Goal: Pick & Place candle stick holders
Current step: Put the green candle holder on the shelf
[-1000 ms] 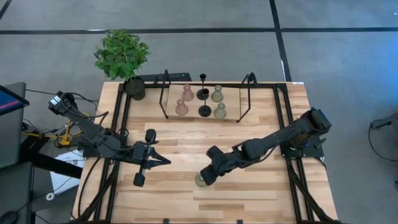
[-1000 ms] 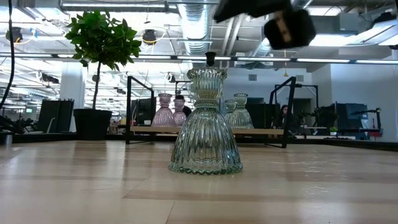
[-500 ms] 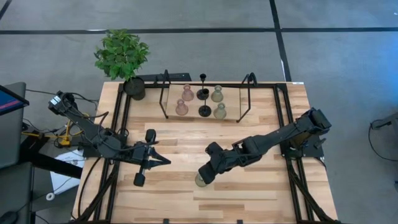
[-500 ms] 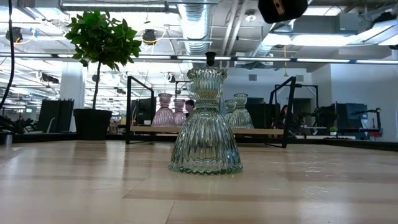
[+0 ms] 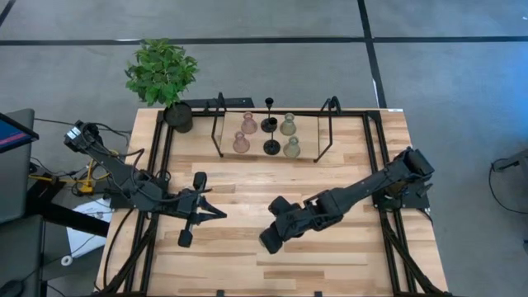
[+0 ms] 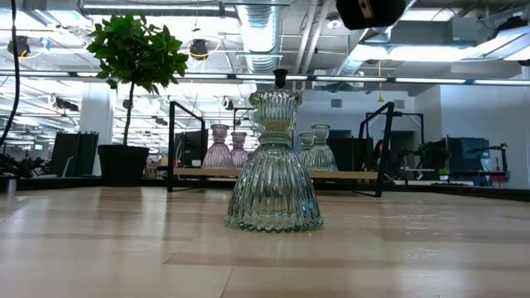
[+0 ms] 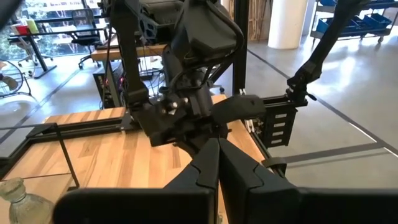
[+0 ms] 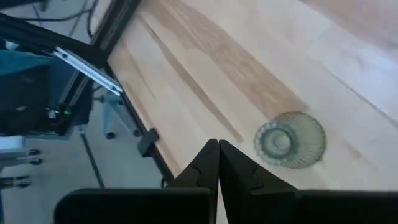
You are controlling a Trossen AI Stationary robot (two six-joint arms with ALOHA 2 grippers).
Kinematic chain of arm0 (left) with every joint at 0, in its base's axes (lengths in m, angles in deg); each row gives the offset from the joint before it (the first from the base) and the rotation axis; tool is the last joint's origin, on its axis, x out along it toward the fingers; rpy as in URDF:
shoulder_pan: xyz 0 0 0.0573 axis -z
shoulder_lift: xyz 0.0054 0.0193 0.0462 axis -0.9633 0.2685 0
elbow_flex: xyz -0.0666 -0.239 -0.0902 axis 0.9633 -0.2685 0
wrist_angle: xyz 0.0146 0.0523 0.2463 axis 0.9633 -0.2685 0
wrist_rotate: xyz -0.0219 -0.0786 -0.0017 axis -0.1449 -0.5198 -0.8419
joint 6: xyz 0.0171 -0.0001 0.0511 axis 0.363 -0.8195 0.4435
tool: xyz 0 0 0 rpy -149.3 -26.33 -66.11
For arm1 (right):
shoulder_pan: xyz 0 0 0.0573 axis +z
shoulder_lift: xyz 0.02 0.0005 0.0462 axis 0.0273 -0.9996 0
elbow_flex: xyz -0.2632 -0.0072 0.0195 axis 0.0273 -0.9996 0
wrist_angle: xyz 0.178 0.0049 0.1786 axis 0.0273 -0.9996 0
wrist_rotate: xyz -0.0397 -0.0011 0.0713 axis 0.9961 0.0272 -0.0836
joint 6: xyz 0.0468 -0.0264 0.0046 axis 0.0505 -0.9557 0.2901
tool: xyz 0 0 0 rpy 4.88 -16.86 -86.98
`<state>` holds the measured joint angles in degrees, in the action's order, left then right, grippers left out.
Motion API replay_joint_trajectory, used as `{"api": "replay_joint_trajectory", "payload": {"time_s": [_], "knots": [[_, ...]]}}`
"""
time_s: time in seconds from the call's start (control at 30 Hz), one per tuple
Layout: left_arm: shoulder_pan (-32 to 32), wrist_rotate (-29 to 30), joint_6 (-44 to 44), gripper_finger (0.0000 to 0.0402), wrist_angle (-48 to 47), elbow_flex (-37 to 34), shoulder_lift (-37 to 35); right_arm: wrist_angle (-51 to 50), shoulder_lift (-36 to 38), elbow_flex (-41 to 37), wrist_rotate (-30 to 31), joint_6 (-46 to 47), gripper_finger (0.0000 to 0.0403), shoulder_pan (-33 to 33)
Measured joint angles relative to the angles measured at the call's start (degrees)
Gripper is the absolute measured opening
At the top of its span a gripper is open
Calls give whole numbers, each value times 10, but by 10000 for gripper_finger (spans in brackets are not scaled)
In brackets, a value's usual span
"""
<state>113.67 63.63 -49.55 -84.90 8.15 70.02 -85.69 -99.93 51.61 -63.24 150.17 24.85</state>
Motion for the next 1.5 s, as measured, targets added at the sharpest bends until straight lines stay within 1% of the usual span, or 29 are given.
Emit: {"api": "replay_joint_trajectory", "payload": {"time_s": [0.07, 0.13, 0.27, 0.47, 0.53, 0.57, 0.6, 0.73, 1.0, 1.13, 1.27, 1.4, 1.5], "knots": [[0, 0, 0, 7, 0, 0, 0, 0, 3, 3, 11, -12, 0, 0], [0, 0, -1, 7, 0, 0, 0, -29, 12, 15, 23, -33, 0, 3], [0, 0, -2, 4, 1, 0, 0, -62, 15, 43, 27, -81, 0, 4], [0, 0, -2, 7, 1, 0, 0, -74, 18, 109, 52, -190, 0, 10], [0, 0, -2, 6, 1, 0, 0, -69, 13, 135, 61, -216, 0, 17], [0, 0, -2, 5, 1, 0, 0, -86, 11, 143, 66, -224, 0, 20], [0, 0, -2, 4, 1, 0, 0, -102, 10, 152, 78, -230, 0, 22], [0, 0, -1, 7, 1, 0, 0, -116, 14, 186, 130, -235, 0, 20], [0, 0, 0, 6, 2, 0, 0, -121, 11, 193, 142, -237, 0, -8], [0, 0, -1, 9, 2, 0, 0, -122, 8, 193, 142, -284, 0, -11], [0, 0, -2, 8, 2, 0, 0, -131, 8, 186, 142, -318, 0, 0], [0, 0, -2, 5, 3, 0, 0, -135, 7, 166, 138, -321, 0, 17], [0, 0, -5, 6, 3, 0, 0, -136, 8, 165, 136, -320, 0, 21]]}}
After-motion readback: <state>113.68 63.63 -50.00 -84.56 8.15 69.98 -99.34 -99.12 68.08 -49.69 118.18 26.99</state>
